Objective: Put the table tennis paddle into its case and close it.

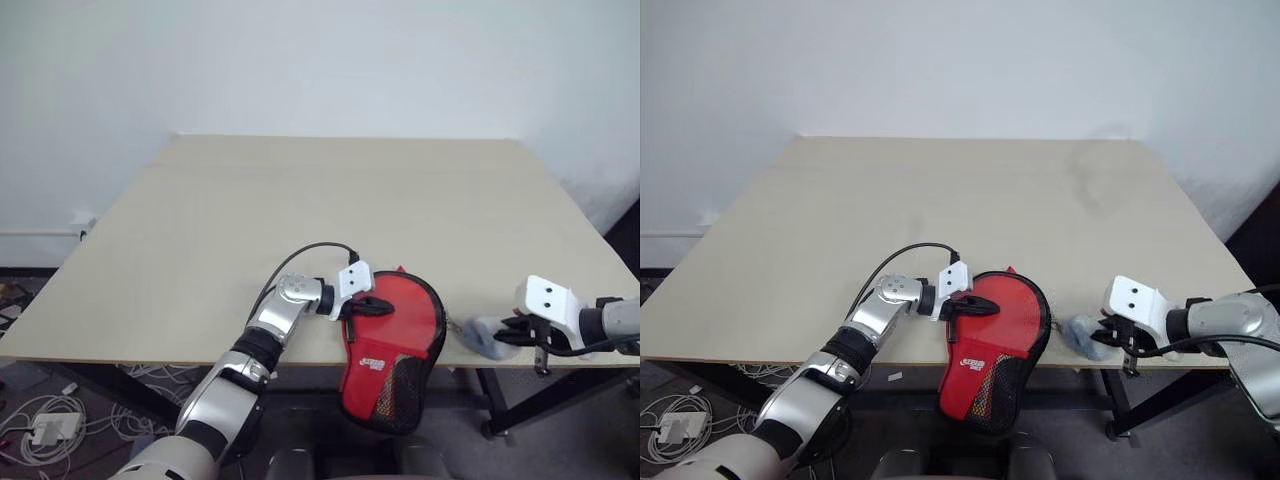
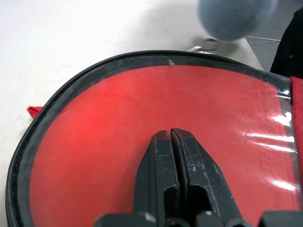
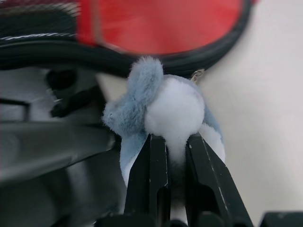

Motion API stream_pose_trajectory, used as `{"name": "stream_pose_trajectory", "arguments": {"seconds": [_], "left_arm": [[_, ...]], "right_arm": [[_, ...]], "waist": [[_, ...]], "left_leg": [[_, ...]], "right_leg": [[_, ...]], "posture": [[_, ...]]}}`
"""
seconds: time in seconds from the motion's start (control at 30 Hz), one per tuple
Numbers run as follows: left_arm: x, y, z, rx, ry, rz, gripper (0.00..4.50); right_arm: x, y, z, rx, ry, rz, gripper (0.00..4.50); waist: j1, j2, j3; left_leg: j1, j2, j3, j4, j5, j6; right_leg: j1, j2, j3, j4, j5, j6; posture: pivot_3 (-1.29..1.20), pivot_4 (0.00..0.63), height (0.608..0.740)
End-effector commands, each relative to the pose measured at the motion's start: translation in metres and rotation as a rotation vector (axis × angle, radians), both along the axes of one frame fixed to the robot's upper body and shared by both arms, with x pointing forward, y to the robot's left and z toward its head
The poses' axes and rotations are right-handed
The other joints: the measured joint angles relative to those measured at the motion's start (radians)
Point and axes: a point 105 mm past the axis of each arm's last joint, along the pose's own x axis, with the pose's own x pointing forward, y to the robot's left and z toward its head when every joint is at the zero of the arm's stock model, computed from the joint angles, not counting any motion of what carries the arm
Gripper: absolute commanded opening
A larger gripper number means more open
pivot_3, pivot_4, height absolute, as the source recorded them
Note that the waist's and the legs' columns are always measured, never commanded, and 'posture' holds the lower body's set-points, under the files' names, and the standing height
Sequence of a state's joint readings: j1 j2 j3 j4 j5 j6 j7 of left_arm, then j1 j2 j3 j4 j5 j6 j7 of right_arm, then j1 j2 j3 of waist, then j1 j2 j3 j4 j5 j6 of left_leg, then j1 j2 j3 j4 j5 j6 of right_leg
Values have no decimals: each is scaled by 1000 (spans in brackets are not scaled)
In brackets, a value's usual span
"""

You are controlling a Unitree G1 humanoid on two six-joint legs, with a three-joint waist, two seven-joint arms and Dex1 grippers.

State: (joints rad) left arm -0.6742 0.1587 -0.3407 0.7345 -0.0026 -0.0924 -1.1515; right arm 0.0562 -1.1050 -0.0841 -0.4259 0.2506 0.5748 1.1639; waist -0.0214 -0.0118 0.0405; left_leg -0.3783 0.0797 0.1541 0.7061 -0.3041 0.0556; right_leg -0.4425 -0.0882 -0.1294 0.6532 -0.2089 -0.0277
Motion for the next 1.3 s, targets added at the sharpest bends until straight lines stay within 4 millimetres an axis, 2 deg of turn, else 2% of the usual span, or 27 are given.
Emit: {"name": "stream_pose_trajectory", "arguments": {"seconds": [0.03,0.3,0.67,0.97,1.07,1.3], "left_arm": [[-5,7,-17,73,38,-12,0],[-3,7,-17,80,38,-17,0],[-1,9,-14,90,34,-28,0],[0,10,-12,97,34,-38,0],[-1,9,-13,99,35,-43,0],[-2,5,-9,87,33,-64,0]], "right_arm": [[-9,4,11,-4,-4,53,18],[-34,16,9,31,73,136,18],[-88,37,4,71,223,323,18],[-113,46,0,79,265,394,18],[-113,44,-3,63,256,389,18],[-81,29,-7,13,152,270,18]], "waist": [[0,0,0],[0,-1,0],[4,-4,1],[14,-4,1],[20,-4,1],[22,-6,0]], "left_leg": [[0,0,0,0,0,0],[0,0,-1,0,0,0],[0,0,-3,0,0,0],[0,0,-4,0,-1,1],[0,0,-4,0,-1,1],[0,0,-4,0,-2,2]], "right_leg": [[0,0,0,0,0,0],[0,0,-1,-1,0,0],[1,1,-1,-2,0,0],[2,1,-2,-3,0,0],[2,1,-2,-4,0,0],[4,2,-2,-7,0,0]], "posture": [[0,0,740],[0,0,740],[0,0,740],[0,0,740],[0,0,740],[0,0,740]]}}
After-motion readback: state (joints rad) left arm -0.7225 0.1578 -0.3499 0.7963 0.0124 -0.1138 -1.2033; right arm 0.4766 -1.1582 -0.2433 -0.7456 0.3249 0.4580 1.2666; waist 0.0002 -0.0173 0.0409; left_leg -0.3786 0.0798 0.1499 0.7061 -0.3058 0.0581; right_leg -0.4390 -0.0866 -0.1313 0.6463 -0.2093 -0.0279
